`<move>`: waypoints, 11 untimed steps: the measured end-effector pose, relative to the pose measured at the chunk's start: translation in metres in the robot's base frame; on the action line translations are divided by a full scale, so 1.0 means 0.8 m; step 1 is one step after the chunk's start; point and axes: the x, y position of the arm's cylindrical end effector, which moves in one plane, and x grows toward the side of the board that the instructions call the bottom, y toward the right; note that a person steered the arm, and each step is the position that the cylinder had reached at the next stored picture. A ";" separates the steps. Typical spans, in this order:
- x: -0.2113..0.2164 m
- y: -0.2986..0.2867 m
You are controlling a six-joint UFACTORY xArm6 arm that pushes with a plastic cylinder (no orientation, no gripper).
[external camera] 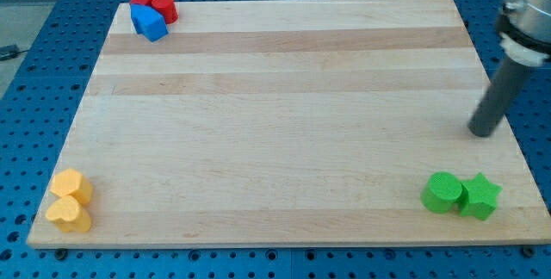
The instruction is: Place the arm right to the green star
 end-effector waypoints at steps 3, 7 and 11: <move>0.141 0.045; 0.157 0.022; 0.121 -0.008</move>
